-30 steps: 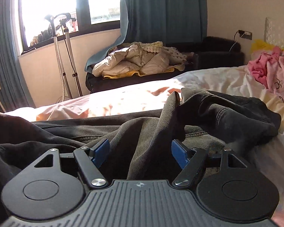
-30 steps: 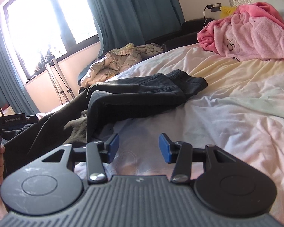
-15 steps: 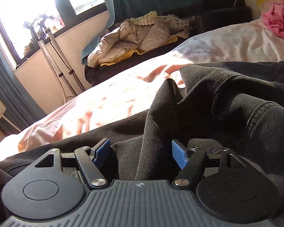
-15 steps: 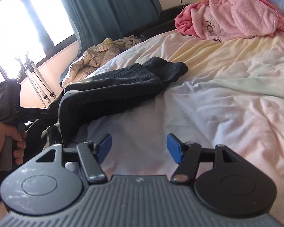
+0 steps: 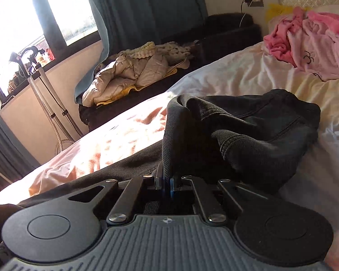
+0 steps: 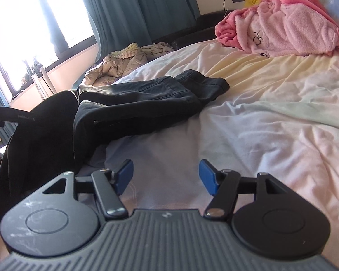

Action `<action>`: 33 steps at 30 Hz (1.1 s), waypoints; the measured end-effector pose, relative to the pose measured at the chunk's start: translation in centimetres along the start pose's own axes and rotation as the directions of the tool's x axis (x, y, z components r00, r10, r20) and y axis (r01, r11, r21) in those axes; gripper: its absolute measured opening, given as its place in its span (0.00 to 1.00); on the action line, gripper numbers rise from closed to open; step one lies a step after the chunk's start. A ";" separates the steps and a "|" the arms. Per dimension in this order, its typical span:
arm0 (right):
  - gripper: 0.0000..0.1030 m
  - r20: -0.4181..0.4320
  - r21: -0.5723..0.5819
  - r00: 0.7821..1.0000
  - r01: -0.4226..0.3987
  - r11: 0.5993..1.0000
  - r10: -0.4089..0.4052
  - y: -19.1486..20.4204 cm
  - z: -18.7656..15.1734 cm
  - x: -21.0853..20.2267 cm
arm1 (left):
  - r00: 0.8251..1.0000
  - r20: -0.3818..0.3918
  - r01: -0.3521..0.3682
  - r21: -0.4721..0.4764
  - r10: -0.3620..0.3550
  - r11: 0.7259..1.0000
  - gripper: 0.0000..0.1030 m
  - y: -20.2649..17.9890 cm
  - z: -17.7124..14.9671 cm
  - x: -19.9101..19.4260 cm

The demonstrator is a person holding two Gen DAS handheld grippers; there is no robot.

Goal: Fold clothes

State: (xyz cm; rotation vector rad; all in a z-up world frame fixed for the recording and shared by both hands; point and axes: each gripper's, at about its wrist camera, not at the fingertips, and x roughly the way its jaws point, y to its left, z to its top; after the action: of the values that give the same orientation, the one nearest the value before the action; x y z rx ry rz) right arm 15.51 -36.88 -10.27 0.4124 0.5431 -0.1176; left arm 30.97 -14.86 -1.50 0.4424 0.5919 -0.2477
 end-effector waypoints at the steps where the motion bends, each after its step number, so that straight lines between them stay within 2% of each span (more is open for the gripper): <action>1: 0.63 0.000 -0.001 1.000 -0.010 1.000 0.010 0.1 0.1 -0.2 | 1.000 0.008 0.007 0.007 -0.007 1.000 0.05 -0.3 -0.5 -1.2; 7: 0.63 0.035 -0.012 0.999 -0.034 0.999 0.035 0.3 0.5 -2.0 | 0.997 0.036 0.061 0.004 -0.061 0.998 0.05 -1.6 -4.2 -7.1; 12: 0.63 0.023 0.011 0.999 -0.047 0.999 0.047 -0.1 0.7 -2.4 | 0.993 0.030 0.112 -0.059 -0.110 0.992 0.04 -1.7 -9.1 -10.1; 17: 0.63 0.017 0.021 0.998 -0.064 0.998 0.063 0.0 0.7 -2.5 | 0.989 -0.043 0.136 -0.095 -0.141 0.986 0.04 -2.2 -15.0 -9.6; 19: 0.63 0.015 0.020 0.998 -0.065 0.998 0.065 0.1 0.7 -2.4 | 0.988 -0.047 0.142 -0.107 -0.148 0.984 0.05 -2.1 -16.5 -8.9; 23: 0.63 0.013 0.022 0.998 -0.056 0.998 0.056 0.0 0.8 -2.2 | 0.986 0.006 0.166 -0.171 -0.167 0.971 0.08 -0.9 -17.5 -8.9; 24: 0.63 0.015 0.028 0.998 -0.054 0.998 0.053 -0.2 0.8 -2.3 | 0.985 0.024 0.173 -0.182 -0.172 0.968 0.13 -0.7 -17.4 -9.2; 26: 0.63 0.019 0.038 0.999 -0.048 0.998 0.047 -0.4 0.9 -2.3 | 0.982 0.059 0.190 -0.205 -0.181 0.960 0.32 -0.4 -17.2 -9.7; 27: 0.63 0.021 0.041 0.999 -0.046 0.998 0.045 -0.4 1.0 -2.3 | 0.980 0.077 0.198 -0.216 -0.185 0.956 0.52 -0.2 -17.1 -9.9; 28: 0.63 0.023 0.044 0.999 -0.045 0.998 0.044 -0.5 1.1 -2.3 | 0.977 0.098 0.207 -0.230 -0.189 0.951 0.66 0.0 -17.0 -10.2; 30: 0.63 0.034 0.045 0.999 -0.043 0.998 0.041 -0.7 1.2 -2.5 | 0.967 0.166 0.234 -0.299 -0.191 0.925 0.73 0.7 -16.6 -10.6; 31: 0.63 0.040 0.045 0.998 -0.041 0.998 0.039 -0.7 1.2 -2.6 | 0.963 0.177 0.256 -0.359 -0.204 0.897 0.78 1.2 -16.2 -10.2; 33: 0.64 0.046 0.048 0.999 -0.025 0.999 0.023 -1.0 1.4 -2.5 | 0.948 0.177 0.318 -0.466 -0.265 0.826 0.78 2.1 -15.2 -8.4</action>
State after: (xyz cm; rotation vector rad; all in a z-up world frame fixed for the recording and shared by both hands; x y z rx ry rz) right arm 13.80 -38.39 -8.23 0.4629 0.4916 -0.1171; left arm 17.60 -5.09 -7.09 -0.1601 0.5940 -0.3985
